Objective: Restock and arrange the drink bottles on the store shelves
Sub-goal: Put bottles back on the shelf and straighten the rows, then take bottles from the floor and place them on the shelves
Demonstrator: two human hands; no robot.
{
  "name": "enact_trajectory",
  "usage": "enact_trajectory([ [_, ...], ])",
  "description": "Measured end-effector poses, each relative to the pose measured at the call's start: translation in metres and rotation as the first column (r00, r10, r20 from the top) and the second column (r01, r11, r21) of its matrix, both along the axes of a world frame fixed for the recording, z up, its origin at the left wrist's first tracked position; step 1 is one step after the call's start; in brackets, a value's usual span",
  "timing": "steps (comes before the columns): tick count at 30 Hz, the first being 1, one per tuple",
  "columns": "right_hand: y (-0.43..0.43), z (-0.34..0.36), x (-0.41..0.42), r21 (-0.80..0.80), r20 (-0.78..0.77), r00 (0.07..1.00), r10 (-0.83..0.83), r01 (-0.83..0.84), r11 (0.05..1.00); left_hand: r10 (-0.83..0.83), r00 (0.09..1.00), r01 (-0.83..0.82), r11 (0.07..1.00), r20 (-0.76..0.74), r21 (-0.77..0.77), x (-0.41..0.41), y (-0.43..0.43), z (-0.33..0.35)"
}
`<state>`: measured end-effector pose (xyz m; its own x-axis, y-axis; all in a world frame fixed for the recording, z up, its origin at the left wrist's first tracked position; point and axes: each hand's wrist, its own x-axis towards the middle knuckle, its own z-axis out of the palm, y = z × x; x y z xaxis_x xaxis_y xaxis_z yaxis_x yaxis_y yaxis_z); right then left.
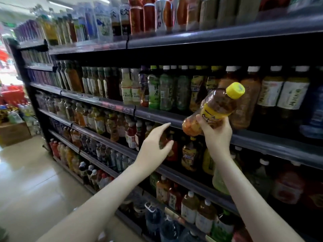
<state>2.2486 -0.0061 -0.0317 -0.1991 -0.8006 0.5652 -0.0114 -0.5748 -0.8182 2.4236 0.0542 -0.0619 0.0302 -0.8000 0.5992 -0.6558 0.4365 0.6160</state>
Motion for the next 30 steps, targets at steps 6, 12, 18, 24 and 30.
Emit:
enact_trajectory([
  [6, -0.070, 0.014, 0.041, -0.060, -0.037, 0.976, -0.215, 0.213, 0.975, -0.083, 0.996, 0.083, 0.996, 0.011, -0.030, 0.055, -0.075, 0.015],
  [12, -0.127, 0.028, 0.074, 0.019, -0.177, 0.897, -0.406, 0.416, 0.909, -0.238, 0.970, 0.237, 0.971, 0.055, 0.025, 0.087, -0.158, 0.033],
  [18, -0.176, 0.033, 0.098, 0.146, -0.344, 0.787, -0.512, 0.584, 0.799, -0.339, 0.934, 0.327, 0.938, 0.111, 0.116, 0.091, -0.226, 0.037],
  [24, -0.203, 0.039, 0.100, 0.253, -0.496, 0.715, -0.493, 0.662, 0.705, -0.371, 0.909, 0.356, 0.928, 0.190, 0.112, 0.076, -0.265, 0.028],
  [30, -0.171, 0.010, 0.105, 0.211, -0.588, 0.676, -0.444, 0.658, 0.723, -0.386, 0.911, 0.402, 0.908, 0.143, -0.115, 0.065, -0.253, -0.005],
])
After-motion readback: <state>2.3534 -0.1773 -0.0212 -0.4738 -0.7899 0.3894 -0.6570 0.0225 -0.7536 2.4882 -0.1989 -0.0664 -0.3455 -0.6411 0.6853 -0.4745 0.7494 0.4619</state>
